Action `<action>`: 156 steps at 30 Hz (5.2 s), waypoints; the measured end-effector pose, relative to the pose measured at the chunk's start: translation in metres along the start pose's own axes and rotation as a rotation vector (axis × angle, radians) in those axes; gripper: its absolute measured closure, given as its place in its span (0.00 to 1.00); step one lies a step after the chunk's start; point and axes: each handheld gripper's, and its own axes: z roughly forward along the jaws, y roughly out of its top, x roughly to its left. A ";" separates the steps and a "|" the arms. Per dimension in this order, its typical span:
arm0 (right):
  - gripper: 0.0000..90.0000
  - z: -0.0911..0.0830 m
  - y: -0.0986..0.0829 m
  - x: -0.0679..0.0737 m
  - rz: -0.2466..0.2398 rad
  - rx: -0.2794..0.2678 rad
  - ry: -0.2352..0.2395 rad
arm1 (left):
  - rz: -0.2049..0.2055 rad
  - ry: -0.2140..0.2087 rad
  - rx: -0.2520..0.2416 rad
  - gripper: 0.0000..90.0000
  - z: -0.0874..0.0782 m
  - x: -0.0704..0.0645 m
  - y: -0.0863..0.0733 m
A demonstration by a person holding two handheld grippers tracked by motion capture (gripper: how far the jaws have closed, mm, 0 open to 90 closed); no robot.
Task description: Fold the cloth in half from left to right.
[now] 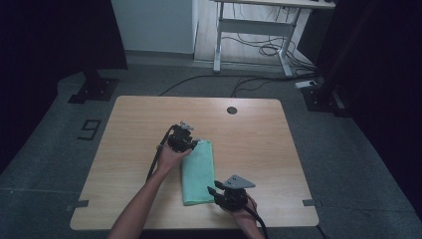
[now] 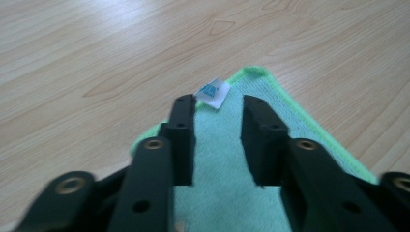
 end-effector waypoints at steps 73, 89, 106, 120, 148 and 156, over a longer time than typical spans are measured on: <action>0.64 0.043 0.025 -0.018 0.004 0.090 -0.008 | -0.013 -0.063 0.101 0.85 0.033 0.015 -0.021; 0.63 0.099 0.063 -0.029 0.002 0.116 -0.031 | -0.026 -0.064 0.087 0.85 0.032 0.015 -0.023; 0.62 0.111 0.046 -0.003 -0.118 0.191 -0.022 | -0.035 -0.054 0.081 0.85 0.033 0.014 -0.023; 0.58 0.066 0.011 0.035 -0.205 0.184 0.072 | -0.044 -0.046 0.077 0.85 0.033 0.013 -0.024; 0.52 0.036 0.022 -0.012 -0.052 0.064 0.012 | -0.040 -0.089 -0.016 0.73 0.004 0.014 -0.016; 0.53 0.042 0.032 -0.043 -0.016 0.079 -0.049 | -0.026 -0.096 -0.028 0.57 -0.006 0.016 -0.018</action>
